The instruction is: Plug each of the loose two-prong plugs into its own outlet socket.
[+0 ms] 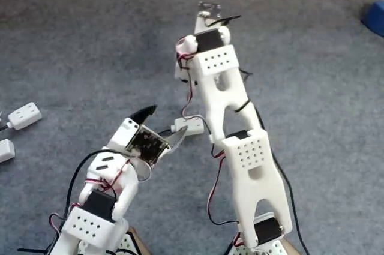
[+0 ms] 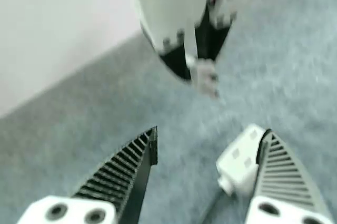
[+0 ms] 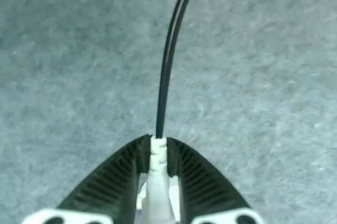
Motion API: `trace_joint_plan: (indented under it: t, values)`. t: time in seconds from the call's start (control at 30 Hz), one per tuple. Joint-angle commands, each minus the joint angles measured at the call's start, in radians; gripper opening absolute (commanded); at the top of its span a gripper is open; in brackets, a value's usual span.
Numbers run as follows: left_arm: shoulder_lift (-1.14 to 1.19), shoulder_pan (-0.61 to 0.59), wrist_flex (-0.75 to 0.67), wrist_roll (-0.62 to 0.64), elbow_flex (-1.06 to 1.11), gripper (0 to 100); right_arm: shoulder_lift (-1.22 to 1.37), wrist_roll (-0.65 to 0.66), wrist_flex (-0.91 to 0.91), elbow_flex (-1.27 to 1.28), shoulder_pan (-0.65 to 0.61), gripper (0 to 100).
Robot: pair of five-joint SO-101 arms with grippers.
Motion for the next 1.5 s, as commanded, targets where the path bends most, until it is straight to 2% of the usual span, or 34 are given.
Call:
trace_joint_plan:
  t: [0.0,0.1,0.5,0.83,1.07,1.47]
  values:
    - [-0.028,-0.028,-0.100,0.014,-0.010,30,-0.030,-0.011,0.019,0.061,-0.036,0.5]
    - [-0.028,-0.064,-0.161,0.014,-0.007,30,-0.031,-0.015,0.018,0.131,-0.058,0.5]
    - [-0.027,-0.096,-0.172,0.008,0.030,28,-0.070,-0.028,0.022,0.168,-0.122,0.5]
    - [-0.027,-0.134,-0.183,0.014,0.031,28,-0.377,-0.002,0.019,0.415,-0.125,0.5]
    - [-0.027,-0.099,-0.180,0.015,0.031,28,-0.441,-0.011,0.018,0.429,-0.196,0.5]
    - [-0.025,-0.140,-0.147,0.041,0.030,28,-0.460,-0.020,0.021,0.424,-0.242,0.5]
